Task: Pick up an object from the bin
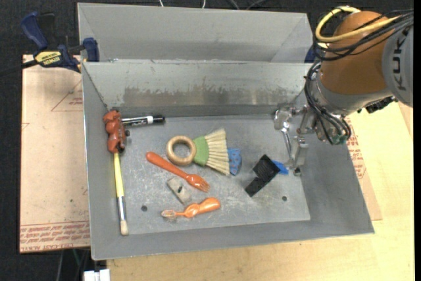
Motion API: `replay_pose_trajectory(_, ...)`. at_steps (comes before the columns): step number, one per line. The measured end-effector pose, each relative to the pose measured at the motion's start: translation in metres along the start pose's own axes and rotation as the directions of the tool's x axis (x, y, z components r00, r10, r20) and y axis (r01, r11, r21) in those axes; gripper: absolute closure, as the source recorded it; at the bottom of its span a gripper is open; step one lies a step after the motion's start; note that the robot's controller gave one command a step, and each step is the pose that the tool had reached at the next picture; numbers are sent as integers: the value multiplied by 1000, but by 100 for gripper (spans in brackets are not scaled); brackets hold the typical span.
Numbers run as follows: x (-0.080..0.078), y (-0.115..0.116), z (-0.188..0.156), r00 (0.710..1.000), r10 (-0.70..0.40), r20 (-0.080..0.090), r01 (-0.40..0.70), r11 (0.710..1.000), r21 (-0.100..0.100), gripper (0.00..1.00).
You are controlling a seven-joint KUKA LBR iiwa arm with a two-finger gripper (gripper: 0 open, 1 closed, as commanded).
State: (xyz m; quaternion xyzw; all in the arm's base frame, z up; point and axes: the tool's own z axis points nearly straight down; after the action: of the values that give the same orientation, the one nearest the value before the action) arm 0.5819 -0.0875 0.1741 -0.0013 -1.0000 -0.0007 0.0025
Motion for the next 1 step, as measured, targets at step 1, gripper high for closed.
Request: replay_pose_trajectory(1, -2, 0, -4, 1000, -3, 7, 3, 1000, 1, 0)
